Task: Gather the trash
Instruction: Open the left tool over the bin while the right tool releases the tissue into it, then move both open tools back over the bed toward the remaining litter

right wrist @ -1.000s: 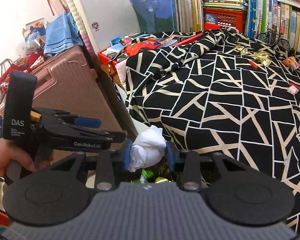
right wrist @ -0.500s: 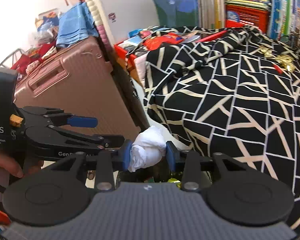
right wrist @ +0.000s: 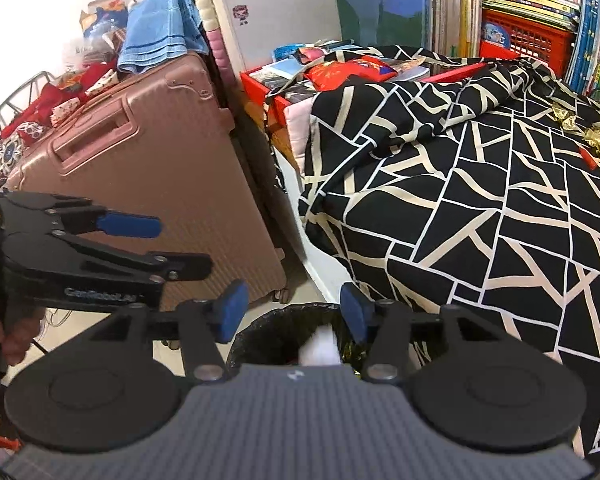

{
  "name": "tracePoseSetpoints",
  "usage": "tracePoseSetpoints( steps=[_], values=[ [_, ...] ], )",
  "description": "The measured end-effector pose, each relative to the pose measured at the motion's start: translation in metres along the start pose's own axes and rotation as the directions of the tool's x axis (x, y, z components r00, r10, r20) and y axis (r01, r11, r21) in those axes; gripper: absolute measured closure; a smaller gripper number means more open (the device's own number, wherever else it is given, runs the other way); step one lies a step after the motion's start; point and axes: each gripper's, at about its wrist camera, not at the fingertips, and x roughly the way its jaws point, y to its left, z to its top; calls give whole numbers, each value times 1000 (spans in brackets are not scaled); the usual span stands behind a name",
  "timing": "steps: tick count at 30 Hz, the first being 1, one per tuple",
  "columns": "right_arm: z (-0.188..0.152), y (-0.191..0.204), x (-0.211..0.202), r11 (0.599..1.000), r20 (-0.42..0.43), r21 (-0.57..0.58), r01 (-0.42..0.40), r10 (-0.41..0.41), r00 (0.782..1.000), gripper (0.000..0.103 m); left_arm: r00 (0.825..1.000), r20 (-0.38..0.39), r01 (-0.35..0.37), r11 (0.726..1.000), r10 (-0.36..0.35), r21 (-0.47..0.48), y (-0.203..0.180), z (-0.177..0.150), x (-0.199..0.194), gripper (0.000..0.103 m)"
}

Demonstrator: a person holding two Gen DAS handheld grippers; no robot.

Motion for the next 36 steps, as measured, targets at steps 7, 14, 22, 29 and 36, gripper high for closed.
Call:
tracePoseSetpoints(
  steps=[7, 14, 22, 29, 36],
  values=[
    [1, -9, -1, 999, 9, 42, 0, 0, 1000, 34, 1000, 12, -26, 1000, 26, -13, 5, 3, -7, 36],
    [6, -16, -16, 998, 47, 66, 10, -13, 999, 27, 998, 62, -2, 999, -1, 50, -13, 14, -24, 36],
    [21, -26, -56, 997, 143, 77, 5, -16, 990, 26, 987, 137, 64, 989, -82, 132, -43, 42, -55, 35],
    [48, -45, -104, 989, 246, 149, -16, -21, 969, 25, 962, 236, 69, 957, -138, 281, -82, 77, -87, 36],
    [80, -65, -156, 990, 331, 134, 48, -91, 939, 22, 927, 306, 112, 939, -216, 324, -116, 122, -114, 36]
  ],
)
